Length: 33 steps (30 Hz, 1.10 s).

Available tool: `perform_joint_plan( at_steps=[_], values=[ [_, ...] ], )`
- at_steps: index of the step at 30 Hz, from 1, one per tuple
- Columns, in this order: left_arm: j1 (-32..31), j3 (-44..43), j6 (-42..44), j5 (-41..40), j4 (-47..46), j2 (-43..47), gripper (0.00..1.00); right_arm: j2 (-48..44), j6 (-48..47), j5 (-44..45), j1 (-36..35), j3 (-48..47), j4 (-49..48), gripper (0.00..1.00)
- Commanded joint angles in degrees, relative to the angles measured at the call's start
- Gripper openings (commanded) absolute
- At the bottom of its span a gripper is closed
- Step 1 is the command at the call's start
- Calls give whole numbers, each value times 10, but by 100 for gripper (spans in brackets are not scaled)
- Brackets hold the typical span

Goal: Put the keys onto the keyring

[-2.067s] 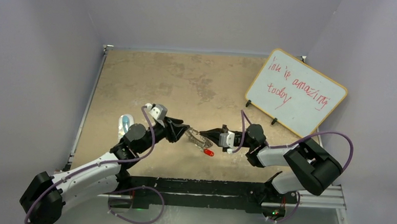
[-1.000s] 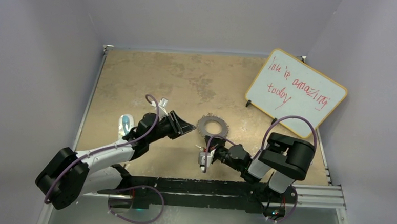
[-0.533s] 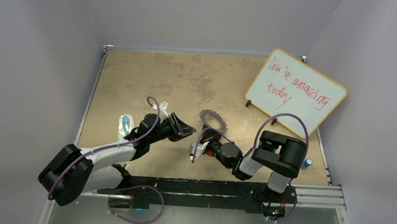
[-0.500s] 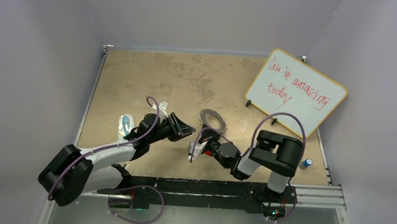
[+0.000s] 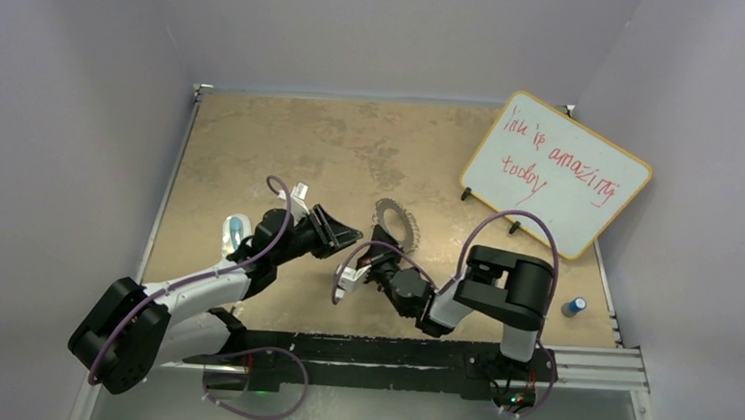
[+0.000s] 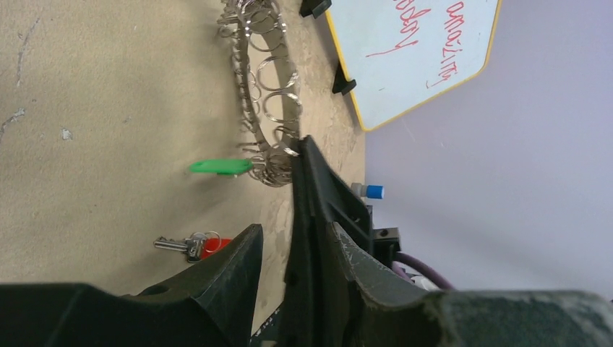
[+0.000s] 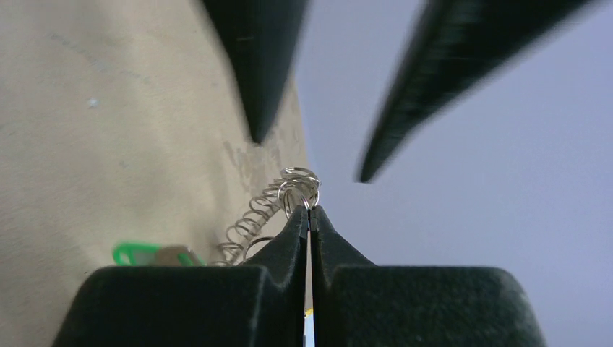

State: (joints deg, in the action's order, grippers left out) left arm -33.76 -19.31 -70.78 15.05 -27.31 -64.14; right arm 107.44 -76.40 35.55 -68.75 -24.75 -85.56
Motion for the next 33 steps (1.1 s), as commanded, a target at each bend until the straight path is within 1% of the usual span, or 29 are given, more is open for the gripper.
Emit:
perform_joint_plan(
  at_steps=[1, 5, 7, 10, 13, 17, 20, 23, 28, 31, 33],
  values=[
    [4, -17, 8, 17, -39, 4, 35, -81, 37, 0, -3, 11, -306, 0],
    [4, -20, -1, 38, -66, 1, 35, -161, 132, -88, -3, 59, -280, 0],
    [4, -24, -4, 47, -76, 3, 35, -194, 147, -145, -2, 84, -245, 0],
    [4, -27, -13, 62, -92, 6, 35, -256, 226, -227, 6, 119, -202, 0],
    [4, -32, -25, 72, -93, 11, 35, -303, 243, -276, 10, 133, -143, 0],
    [4, -33, -42, 79, -96, 17, 35, -333, 299, -283, 23, 151, -143, 0],
    [3, -33, -58, 88, -103, 24, 35, -355, 333, -311, 43, 171, -141, 0],
    [-1, -44, -60, 99, -96, 33, 34, -355, 340, -340, 58, 184, -156, 0],
    [-31, -83, -44, 99, -30, 34, 34, -323, 334, -318, 60, 181, -174, 0],
    [-42, -94, -47, 75, 32, 36, 34, -307, 329, -308, 61, 177, -184, 0],
    [-42, -88, -66, 51, 69, 43, 35, -300, 326, -298, 61, 175, -191, 0]
  ],
)
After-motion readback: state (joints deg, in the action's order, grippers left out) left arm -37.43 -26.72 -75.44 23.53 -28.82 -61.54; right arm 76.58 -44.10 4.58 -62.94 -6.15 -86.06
